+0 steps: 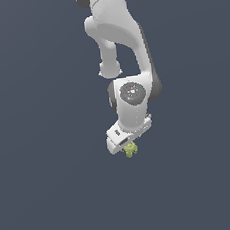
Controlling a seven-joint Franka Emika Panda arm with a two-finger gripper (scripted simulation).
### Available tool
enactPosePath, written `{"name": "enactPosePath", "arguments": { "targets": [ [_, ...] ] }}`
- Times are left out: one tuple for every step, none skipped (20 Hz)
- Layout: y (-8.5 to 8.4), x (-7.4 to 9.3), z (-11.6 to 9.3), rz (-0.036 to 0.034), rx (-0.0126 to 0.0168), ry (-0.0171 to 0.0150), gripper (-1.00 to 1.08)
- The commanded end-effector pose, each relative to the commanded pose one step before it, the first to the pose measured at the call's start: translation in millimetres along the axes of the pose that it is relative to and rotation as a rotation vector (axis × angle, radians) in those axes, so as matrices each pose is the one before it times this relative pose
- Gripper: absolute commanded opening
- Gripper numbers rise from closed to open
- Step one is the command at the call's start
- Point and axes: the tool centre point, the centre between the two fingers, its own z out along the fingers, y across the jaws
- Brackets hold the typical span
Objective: Pick up the object and move it to a goal position.
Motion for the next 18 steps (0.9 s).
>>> {"name": "enactPosePath", "arguments": {
  "targets": [
    [0.16,-0.01,1.27,0.00002,-0.00015,0.00018,1.0],
    [0.09,-0.07,1.88,0.0,0.0,0.0,1.0],
    [-0.29,0.1,2.59,-0.00068,0.00005,0.00008,1.0],
    [0.14,-0.14,3.36,0.0,0.0,0.0,1.0],
    [-0.23,0.02,4.06,-0.00068,0.00005,0.00008,1.0],
    [-0.21,-0.03,4.78,-0.00068,0.00005,0.00008,1.0],
    [0.21,-0.28,5.5,0.0,0.0,0.0,1.0],
    [-0.41,0.0,5.97,-0.00108,0.00009,0.00013,1.0],
    [-0.2,-0.08,5.4,-0.00068,0.00006,0.00008,1.0],
    [-0.1,-0.07,4.61,-0.00048,0.00004,0.00006,1.0],
    [0.18,-0.13,3.83,0.0,0.0,0.0,1.0],
    [-0.23,0.18,2.99,-0.00068,0.00005,0.00009,1.0],
    [0.18,0.08,2.23,0.0,0.0,0.0,1.0],
    [0.18,0.21,1.43,0.0,0.0,0.0,1.0],
    [0.19,0.33,0.63,0.0,0.0,0.0,1.0],
    [0.17,0.38,-0.08,0.0,0.0,0.0,1.0],
    [0.06,0.16,-0.17,0.0,0.0,0.0,1.0],
    [0.0,0.0,0.0,0.0,0.0,0.0,-1.0]
  ]
}}
